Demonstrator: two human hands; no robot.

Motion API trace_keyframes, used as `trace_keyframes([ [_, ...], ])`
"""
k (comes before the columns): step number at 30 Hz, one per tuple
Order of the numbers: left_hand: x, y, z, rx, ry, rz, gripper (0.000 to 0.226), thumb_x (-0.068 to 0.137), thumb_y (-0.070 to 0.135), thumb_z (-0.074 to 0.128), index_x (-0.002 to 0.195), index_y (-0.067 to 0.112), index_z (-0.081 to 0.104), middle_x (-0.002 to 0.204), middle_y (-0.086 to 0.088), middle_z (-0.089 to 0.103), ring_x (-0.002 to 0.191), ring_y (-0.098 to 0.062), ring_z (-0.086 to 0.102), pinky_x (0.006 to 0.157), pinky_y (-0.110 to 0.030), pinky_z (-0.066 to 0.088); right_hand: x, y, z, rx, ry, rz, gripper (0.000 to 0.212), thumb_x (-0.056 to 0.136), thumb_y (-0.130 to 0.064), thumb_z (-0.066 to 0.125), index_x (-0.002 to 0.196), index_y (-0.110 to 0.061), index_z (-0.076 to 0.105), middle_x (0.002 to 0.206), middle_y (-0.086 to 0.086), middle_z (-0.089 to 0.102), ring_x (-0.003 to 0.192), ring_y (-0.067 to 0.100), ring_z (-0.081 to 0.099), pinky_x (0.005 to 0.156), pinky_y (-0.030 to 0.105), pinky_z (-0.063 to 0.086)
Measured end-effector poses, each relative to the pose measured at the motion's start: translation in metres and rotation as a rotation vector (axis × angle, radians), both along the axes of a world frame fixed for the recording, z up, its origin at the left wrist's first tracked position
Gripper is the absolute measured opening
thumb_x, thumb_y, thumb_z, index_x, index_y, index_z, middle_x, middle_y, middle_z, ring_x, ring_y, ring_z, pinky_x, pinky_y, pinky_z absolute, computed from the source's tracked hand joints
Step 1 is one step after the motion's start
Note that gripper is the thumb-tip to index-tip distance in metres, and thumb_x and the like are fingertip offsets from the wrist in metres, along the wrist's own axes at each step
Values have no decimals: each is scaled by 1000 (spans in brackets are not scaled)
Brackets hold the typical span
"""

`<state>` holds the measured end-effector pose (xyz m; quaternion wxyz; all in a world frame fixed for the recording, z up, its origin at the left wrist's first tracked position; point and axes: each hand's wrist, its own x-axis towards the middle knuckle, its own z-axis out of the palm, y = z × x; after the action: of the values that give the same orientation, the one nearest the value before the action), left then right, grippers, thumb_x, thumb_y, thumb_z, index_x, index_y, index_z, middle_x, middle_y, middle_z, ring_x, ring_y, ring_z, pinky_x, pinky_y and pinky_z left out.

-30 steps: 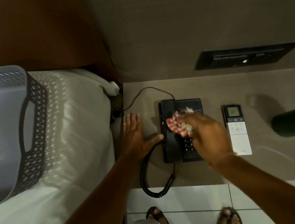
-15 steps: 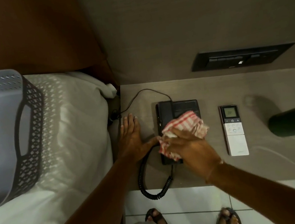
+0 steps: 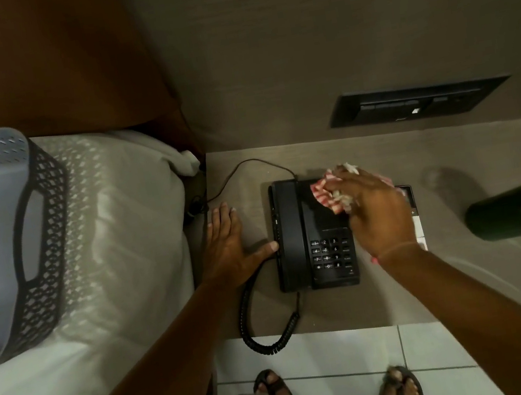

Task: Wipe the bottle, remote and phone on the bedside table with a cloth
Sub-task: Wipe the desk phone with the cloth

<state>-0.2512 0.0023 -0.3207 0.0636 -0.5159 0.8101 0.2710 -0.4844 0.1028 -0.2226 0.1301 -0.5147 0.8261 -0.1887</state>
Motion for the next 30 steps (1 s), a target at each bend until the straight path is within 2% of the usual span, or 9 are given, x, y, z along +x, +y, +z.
trace_keyframes([
  [4, -1, 1, -2, 2, -8, 15, 126, 69, 86, 45, 159, 11, 1, 169, -10, -10, 154, -24, -15, 124, -42, -5, 4, -20, -26, 165, 40, 156, 65, 71, 6, 67, 124, -33, 61, 145, -6, 46, 136, 25, 37, 101, 44, 41],
  [9, -2, -1, -3, 15, -10, 10, 125, 72, 83, 52, 159, 11, -1, 169, -11, -12, 154, -25, -16, 124, -43, -6, 32, 45, -46, 175, 58, 221, 70, 65, 5, 70, 122, -34, 60, 142, -5, 48, 138, 28, 33, 96, 53, 46],
  [12, -1, 0, -4, 3, -4, 10, 124, 74, 82, 54, 159, 10, -1, 169, -11, -11, 154, -25, -15, 124, -42, -6, 50, 102, -54, 102, 9, 258, 62, 65, 5, 69, 117, -29, 66, 132, -2, 59, 132, 29, 41, 87, 52, 53],
  [15, 0, 0, -6, -1, 2, 10, 125, 71, 85, 50, 159, 11, 1, 169, -11, -8, 154, -25, -14, 123, -41, -6, 58, 127, -48, 112, -24, 272, 71, 46, 7, 84, 106, -29, 72, 121, -4, 66, 122, 27, 53, 81, 47, 57],
  [17, 0, -1, -7, -1, -5, 14, 127, 67, 89, 43, 159, 12, 1, 169, -11, -8, 154, -25, -13, 122, -40, -7, 56, 122, -37, 94, -58, 259, 68, 52, 3, 82, 110, -31, 70, 125, -5, 64, 118, 25, 58, 79, 44, 58],
  [19, 0, -1, -7, -2, -8, 10, 128, 66, 91, 40, 159, 12, 0, 169, -10, -9, 154, -24, -14, 121, -40, -9, 48, 100, -27, 34, -112, 161, 64, 69, 2, 70, 121, -35, 60, 135, -6, 56, 123, 17, 53, 85, 39, 56],
  [23, 0, -1, -8, 5, -3, 11, 127, 68, 89, 44, 159, 12, 0, 169, -10, -10, 154, -24, -16, 120, -40, -9, 13, 14, -17, -56, -47, -47, 72, 66, 7, 68, 124, -35, 57, 139, -5, 52, 123, 18, 52, 97, 28, 42],
  [26, -1, -3, -9, 8, -9, 29, 129, 65, 91, 41, 159, 13, 1, 169, -9, -9, 153, -24, -16, 120, -39, -9, 1, -33, -23, 16, 26, 104, 65, 71, 7, 67, 125, -29, 60, 142, -3, 50, 133, 24, 42, 106, 35, 31],
  [30, 0, -1, -9, 2, -23, 20, 126, 68, 88, 46, 159, 13, 2, 169, -9, -9, 154, -25, -16, 122, -42, -6, 18, -18, -34, 102, 59, 147, 64, 68, 7, 70, 119, -30, 64, 142, 2, 50, 135, 32, 39, 105, 49, 38],
])
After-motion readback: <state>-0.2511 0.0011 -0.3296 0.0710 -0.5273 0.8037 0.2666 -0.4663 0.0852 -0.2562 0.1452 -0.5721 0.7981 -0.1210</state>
